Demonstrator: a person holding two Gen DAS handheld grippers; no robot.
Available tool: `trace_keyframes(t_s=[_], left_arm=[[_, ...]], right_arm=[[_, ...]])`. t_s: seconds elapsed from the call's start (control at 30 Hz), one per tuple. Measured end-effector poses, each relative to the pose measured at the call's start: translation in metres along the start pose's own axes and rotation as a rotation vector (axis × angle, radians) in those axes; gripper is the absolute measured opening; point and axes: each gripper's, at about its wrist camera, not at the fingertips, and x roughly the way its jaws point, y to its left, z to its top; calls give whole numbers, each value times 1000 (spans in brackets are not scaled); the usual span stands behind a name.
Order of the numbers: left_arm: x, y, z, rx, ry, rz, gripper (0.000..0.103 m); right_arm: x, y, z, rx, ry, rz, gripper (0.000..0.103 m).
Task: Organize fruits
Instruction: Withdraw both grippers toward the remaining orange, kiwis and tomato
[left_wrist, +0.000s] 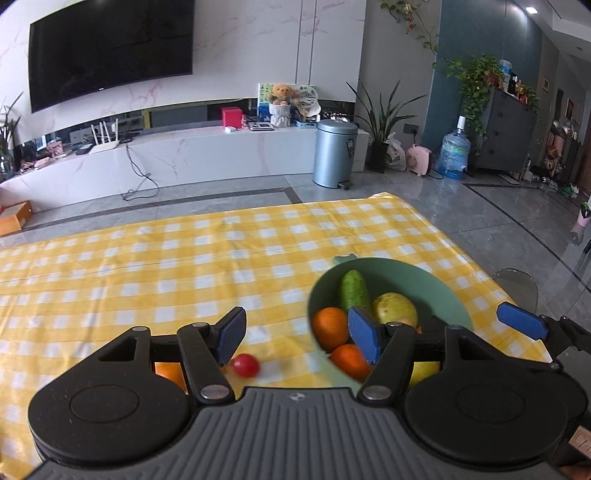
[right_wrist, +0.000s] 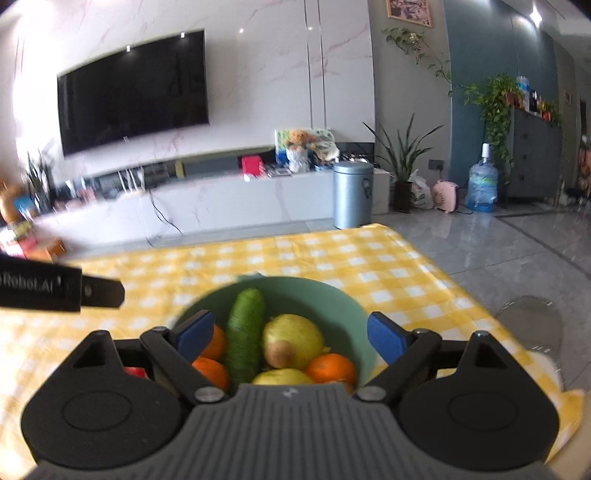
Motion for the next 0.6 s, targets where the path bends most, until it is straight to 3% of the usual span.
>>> trace_keyframes(t_s=[0.23, 0.6], left_arm=[[-17, 26, -9, 1, -12, 34, 75], [-23, 86, -28, -117, -12, 67, 74]], right_arm=[[-10, 34, -6, -13, -4, 95, 87], [-4, 96, -19, -118, 43, 256, 84]])
